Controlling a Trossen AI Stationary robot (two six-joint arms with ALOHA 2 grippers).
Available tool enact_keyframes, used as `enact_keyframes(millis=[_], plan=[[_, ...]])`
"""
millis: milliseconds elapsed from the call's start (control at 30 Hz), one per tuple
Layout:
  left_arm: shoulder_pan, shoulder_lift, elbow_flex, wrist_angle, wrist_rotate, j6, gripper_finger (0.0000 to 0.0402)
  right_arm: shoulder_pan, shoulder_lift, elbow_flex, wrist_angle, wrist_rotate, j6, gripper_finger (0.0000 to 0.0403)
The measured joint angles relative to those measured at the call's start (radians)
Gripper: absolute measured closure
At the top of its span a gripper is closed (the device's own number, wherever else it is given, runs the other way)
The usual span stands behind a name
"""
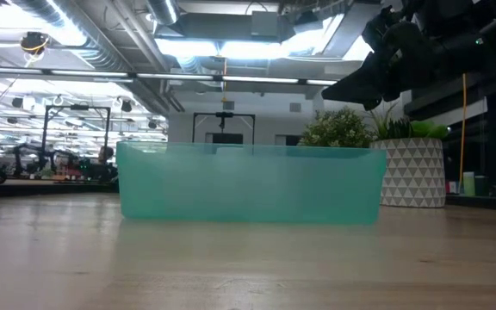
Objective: Pick and place pill bottles into a basket
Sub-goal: Put the white pill bottle into the blue bin
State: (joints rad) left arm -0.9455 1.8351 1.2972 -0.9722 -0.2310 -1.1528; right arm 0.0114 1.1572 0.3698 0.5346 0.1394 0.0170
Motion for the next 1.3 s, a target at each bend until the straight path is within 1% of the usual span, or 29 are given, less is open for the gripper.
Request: enact_keyframes(millis=[300, 433, 667, 900, 1133, 1300], plan=[[0.000, -0.002, 0.002, 0.000, -0.003, 0.017, 0.0226, 0.000, 0.000, 0.000, 0.000, 0.000, 0.000, 0.0386], [0.000, -0.003, 0.002, 0.001, -0.010, 0.058, 0.0246, 0.000, 0.000, 0.000, 0.000, 0.000, 0.000, 0.0386], [0.000, -0.004, 0.002, 0.002, -0.022, 0.079, 0.0246, 0.000, 0.000, 0.000, 0.000, 0.000, 0.000, 0.0386], [0.005, -0.054, 0.002, 0.002, -0.021, 0.078, 0.0246, 0.000, 0.000, 0.000, 0.000, 0.000, 0.000, 0.0386], [0.060, -0.137, 0.002, 0.002, -0.021, 0.084, 0.0246, 0.000, 0.000, 0.000, 0.000, 0.000, 0.000, 0.0386], [0.108, -0.195, 0.002, -0.005, -0.039, 0.179, 0.0246, 0.000, 0.000, 0.000, 0.000, 0.000, -0.009, 0.0386]])
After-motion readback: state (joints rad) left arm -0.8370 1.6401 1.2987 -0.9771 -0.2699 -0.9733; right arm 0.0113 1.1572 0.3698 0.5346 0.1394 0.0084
